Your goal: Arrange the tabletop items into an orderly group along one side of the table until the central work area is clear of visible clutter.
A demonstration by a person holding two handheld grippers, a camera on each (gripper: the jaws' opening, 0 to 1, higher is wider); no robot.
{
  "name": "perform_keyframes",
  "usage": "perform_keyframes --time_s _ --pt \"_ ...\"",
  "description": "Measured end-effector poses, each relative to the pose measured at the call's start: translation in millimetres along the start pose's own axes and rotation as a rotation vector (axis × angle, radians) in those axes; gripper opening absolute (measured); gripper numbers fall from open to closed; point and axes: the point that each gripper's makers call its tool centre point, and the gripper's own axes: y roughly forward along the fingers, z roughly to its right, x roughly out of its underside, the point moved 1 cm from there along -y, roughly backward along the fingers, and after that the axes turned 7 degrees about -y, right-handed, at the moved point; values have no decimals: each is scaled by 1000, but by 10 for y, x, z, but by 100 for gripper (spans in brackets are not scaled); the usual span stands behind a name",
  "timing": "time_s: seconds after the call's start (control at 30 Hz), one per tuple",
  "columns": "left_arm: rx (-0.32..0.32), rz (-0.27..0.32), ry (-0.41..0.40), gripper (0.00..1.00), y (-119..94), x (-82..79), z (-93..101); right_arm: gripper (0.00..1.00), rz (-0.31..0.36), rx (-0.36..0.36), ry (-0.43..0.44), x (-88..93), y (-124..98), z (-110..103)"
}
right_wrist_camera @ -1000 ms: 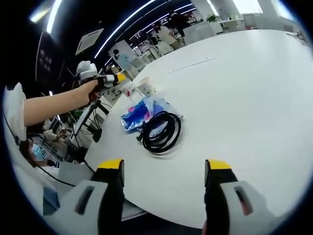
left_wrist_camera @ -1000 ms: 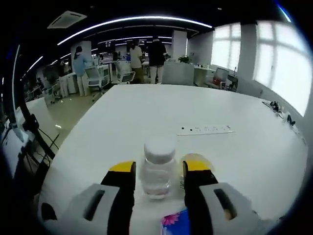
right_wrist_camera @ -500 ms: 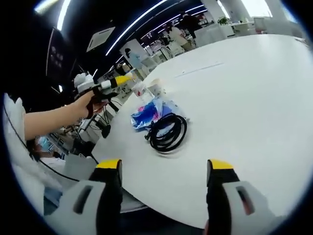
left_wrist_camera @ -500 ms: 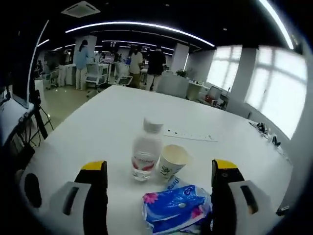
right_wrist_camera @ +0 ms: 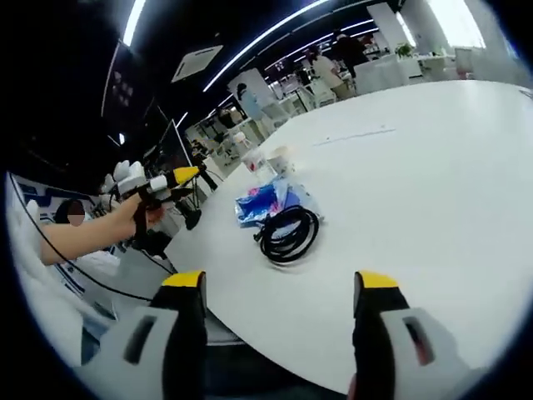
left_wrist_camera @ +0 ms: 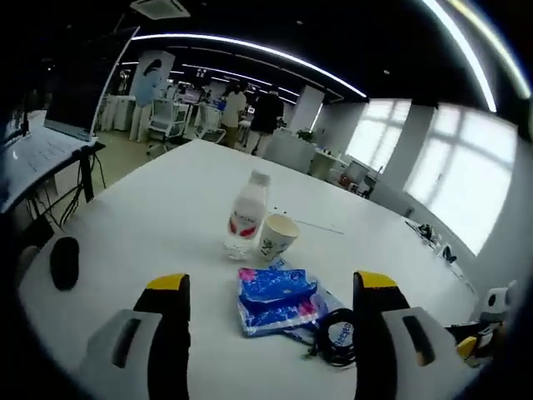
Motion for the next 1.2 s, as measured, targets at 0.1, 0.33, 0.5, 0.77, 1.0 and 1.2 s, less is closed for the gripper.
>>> perform_keyframes --time_s 0.1,0.33,0.5,0.77,1.0,1.2 --pt "5 7 9 81 -271 -17 -21 71 -40 45 43 122 -38 6" --pt "28 36 -102 76 -644 24 -25 69 -84 5 -115 64 -230 -174" --pt "50 9 -13 80 -733 116 129 69 -12 -1 -145 -300 -382 -110" --pt "49 -65 194 81 -582 191 443 69 -9 -57 -140 -577 -181 329" --pt "-26 -47 188 79 -263 212 630 69 -5 -144 -256 -1064 -189 661" --pt "-49 -51 169 77 -150 289 719 68 34 -142 -268 -1501 -154 846"
